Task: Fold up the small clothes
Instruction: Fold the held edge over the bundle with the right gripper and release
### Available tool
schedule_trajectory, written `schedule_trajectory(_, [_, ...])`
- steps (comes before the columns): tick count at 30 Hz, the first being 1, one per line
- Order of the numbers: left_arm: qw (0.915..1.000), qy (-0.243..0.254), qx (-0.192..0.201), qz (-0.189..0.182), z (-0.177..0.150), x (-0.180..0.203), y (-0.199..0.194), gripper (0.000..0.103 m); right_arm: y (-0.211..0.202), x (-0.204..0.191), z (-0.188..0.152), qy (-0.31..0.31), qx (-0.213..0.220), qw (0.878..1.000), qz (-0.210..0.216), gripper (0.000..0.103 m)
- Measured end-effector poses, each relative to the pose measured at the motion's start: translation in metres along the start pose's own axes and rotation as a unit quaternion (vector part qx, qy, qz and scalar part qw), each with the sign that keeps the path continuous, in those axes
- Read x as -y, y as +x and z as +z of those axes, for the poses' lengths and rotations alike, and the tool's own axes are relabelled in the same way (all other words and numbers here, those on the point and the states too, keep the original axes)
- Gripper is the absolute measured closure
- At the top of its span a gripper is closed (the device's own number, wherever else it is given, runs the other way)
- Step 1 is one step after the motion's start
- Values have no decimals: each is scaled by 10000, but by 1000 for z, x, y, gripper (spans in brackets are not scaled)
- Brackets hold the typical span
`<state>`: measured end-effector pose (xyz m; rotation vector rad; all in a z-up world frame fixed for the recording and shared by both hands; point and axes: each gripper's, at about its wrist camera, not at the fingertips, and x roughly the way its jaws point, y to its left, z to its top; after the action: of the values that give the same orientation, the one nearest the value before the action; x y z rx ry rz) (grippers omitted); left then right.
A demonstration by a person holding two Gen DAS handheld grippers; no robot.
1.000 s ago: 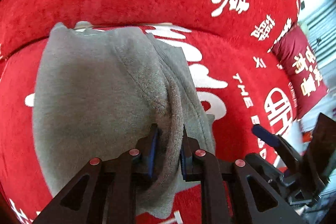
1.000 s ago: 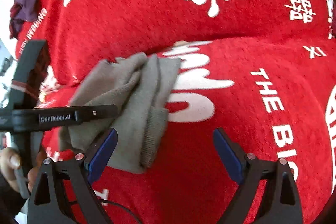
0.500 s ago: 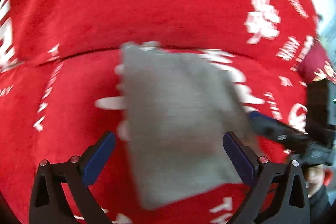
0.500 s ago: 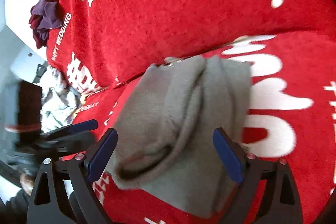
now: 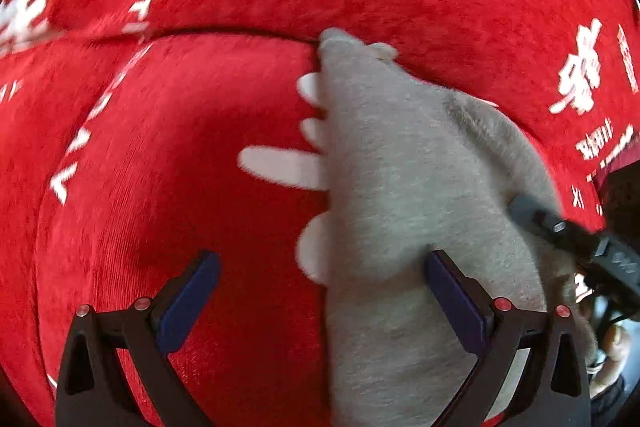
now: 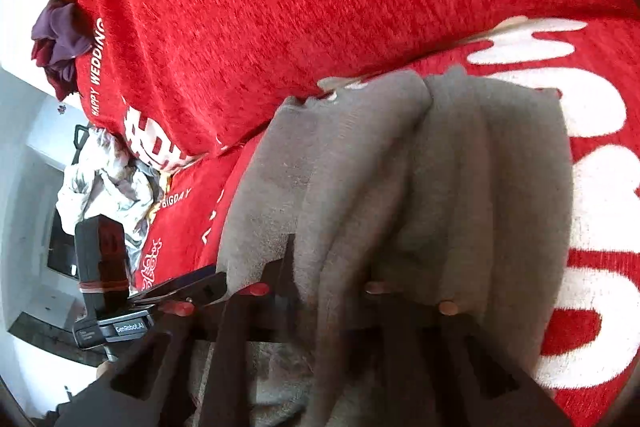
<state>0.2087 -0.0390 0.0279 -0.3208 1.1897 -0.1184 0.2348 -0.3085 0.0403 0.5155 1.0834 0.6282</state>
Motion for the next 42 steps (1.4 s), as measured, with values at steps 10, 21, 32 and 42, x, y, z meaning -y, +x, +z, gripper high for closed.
schedule_trajectory(10, [9935,1049,-443,6,-2,86,15,0,-74,-14,3,-741,733,9920,-713,88])
schedule_trajectory(21, [9947,1022,-104,80,-26,92,-17,0,-102,22,-45,-169,604,9932,-976,63])
schedule_trajectory(32, [9775,2061,317,308,-79,105,-53,0,-133,-26,-102,-846,872,9859,-1154,49])
schedule_trajectory(42, [9820,1860,214,256,-69,98,-39,0,-100,-18,-102,-1057,388,9800,-1641,81])
